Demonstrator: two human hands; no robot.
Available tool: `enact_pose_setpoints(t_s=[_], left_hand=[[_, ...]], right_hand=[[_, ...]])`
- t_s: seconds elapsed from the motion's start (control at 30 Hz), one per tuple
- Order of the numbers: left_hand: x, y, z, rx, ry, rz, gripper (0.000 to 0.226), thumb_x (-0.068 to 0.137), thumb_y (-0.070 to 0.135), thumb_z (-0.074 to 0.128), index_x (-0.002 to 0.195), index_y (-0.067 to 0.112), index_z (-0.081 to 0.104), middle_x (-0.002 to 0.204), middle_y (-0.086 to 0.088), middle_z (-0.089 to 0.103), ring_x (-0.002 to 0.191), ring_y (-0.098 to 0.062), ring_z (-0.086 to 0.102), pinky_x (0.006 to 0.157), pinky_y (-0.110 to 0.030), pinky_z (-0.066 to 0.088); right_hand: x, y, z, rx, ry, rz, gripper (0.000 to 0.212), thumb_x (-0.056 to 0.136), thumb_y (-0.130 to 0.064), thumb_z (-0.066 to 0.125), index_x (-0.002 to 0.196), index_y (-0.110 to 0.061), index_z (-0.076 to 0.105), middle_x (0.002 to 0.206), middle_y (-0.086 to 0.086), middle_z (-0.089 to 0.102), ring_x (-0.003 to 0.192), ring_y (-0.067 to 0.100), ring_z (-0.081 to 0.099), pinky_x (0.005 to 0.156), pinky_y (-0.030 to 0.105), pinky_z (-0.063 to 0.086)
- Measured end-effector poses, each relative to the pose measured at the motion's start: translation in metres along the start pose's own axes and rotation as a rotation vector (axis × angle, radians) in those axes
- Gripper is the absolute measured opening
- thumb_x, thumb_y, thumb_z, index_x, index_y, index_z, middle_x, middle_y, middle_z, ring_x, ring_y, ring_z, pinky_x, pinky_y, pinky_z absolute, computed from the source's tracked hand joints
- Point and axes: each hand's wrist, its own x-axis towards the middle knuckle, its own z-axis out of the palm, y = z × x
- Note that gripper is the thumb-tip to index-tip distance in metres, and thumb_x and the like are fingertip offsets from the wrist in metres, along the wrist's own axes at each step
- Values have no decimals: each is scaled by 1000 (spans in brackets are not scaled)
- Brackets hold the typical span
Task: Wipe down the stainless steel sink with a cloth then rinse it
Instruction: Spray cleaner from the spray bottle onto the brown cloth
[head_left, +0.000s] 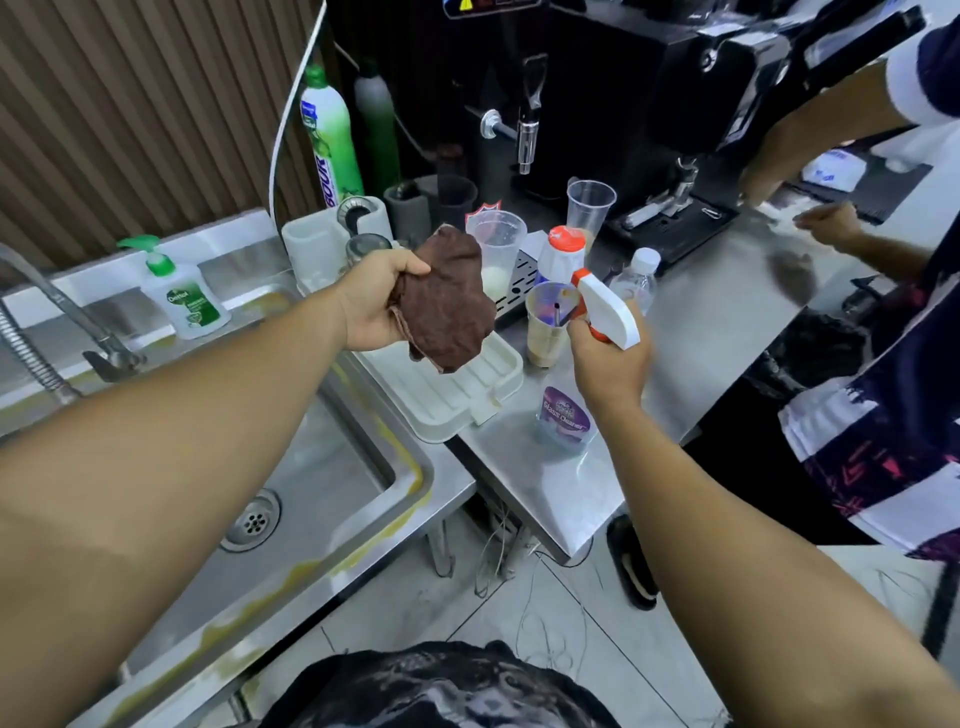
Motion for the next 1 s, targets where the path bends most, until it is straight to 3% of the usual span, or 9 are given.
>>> enact_pose_setpoints(t_s=[0.17,0.27,0.4,0.5,0.6,0.7,0.8,0.9,1.0], left_hand=[[-3,-11,-3,-43,27,3,31,98,19,36,87,13,64,73,-3,73,55,-17,67,45,-18,48],[-5,-17,-6,-61,59,8,26,95,20,40,100,13,64,87,-6,74,70,-20,70,54,-23,53],[-14,-22,-7,-84,62,-13,28,96,19,39,101,11,66,88,-7,74,68,-21,71,52,-24,54],[-27,-20,-8,-89,64,-4,27,97,18,40,98,10,66,80,-6,73,61,-19,70,48,-21,52],[-39,-18,-15,-67,78,2,26,95,20,44,107,12,65,93,-8,72,77,-23,69,59,-25,57],[-56,-15,-26,-37,93,8,26,95,20,46,111,12,64,99,-10,71,83,-25,67,61,-26,57],[-76,-13,-41,8,88,12,26,94,21,48,111,12,65,100,-9,71,83,-25,67,62,-26,55],[-102,-11,-56,77,88,18,23,93,21,51,105,12,68,95,-7,73,81,-23,68,62,-27,53],[-130,-8,-74,154,73,8,21,91,20,53,101,11,69,96,-8,74,84,-24,69,67,-28,54]], right_hand=[[7,3,0,-12,31,1,30,80,-23,75,80,-42,52,82,-12,62,82,16,61,64,24,49],[5,10,-2,-42,24,12,29,79,-32,79,95,-43,56,94,-8,65,87,13,63,64,14,46],[-2,19,-6,-163,17,34,54,75,-47,81,121,-25,62,104,-8,68,92,11,64,77,28,54],[-14,25,-12,-230,34,6,61,78,-53,78,125,-21,57,111,-7,60,101,12,55,82,30,45],[-31,30,-16,-305,128,-1,64,78,-59,73,124,-19,54,117,-3,54,111,18,48,88,30,37],[-54,22,-9,-286,291,18,57,84,-49,71,124,-14,52,121,2,54,113,21,47,86,24,30],[-81,3,8,-276,346,12,34,90,-35,66,113,-12,55,114,4,56,104,19,51,81,23,30],[-106,-19,34,-249,231,27,15,94,-32,59,93,-17,61,99,-1,63,83,13,55,75,34,42],[-134,-53,67,-93,-136,-2,20,97,-40,58,88,-26,67,88,-11,69,84,5,62,76,27,47]])
